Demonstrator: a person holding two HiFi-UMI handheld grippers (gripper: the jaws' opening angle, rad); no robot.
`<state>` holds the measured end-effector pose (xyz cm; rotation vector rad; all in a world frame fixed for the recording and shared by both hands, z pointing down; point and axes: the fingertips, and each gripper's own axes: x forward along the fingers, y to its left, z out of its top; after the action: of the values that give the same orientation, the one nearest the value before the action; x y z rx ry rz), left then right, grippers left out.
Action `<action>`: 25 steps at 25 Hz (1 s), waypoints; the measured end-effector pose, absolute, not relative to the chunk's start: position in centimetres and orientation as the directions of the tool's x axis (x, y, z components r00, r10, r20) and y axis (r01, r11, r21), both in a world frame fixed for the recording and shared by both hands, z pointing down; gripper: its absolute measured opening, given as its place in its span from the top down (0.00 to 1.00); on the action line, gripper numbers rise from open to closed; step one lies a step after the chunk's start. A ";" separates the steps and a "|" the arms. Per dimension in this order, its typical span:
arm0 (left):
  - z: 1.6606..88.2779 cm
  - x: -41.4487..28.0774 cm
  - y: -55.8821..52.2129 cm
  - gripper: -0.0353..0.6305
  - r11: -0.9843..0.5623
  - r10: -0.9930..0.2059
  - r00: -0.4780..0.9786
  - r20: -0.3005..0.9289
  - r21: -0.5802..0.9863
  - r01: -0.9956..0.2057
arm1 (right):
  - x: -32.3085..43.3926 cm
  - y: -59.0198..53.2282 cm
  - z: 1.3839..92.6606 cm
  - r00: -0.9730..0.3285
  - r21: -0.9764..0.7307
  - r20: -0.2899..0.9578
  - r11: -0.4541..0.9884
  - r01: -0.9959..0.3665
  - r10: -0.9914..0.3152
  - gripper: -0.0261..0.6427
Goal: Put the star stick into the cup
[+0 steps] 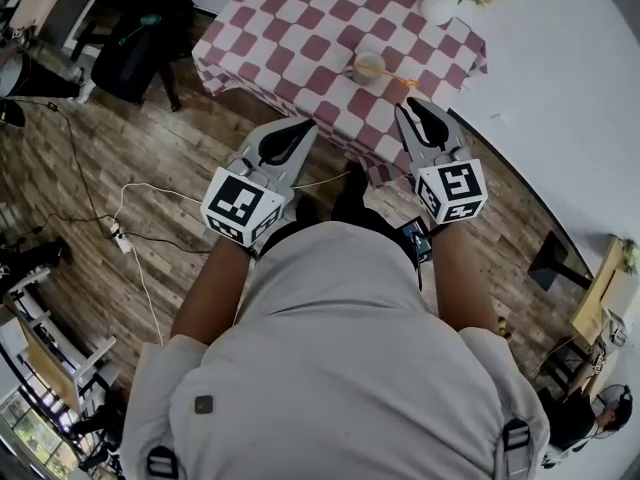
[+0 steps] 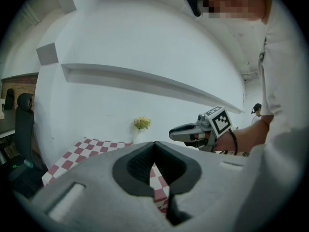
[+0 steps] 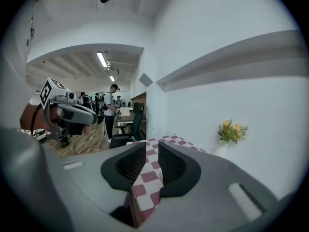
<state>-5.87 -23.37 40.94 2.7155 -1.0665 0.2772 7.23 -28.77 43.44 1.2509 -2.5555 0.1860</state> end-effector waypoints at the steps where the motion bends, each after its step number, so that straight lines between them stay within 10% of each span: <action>1: 40.6 -6.0 -23.0 0.94 -0.720 -0.646 0.724 0.243 0.121 -0.683 | 7.0 -28.2 43.1 -0.578 0.014 0.304 0.610 -0.792 -0.757 0.82; 25: 36.7 -8.5 -17.7 0.94 -0.766 -0.626 0.766 0.147 0.067 -0.639 | 4.7 -20.7 38.3 -0.542 0.069 0.203 0.564 -0.823 -0.816 0.95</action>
<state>-8.47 -17.71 36.74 2.8451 -1.0228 0.1762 4.68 -20.66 38.25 1.3750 -2.5854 0.0512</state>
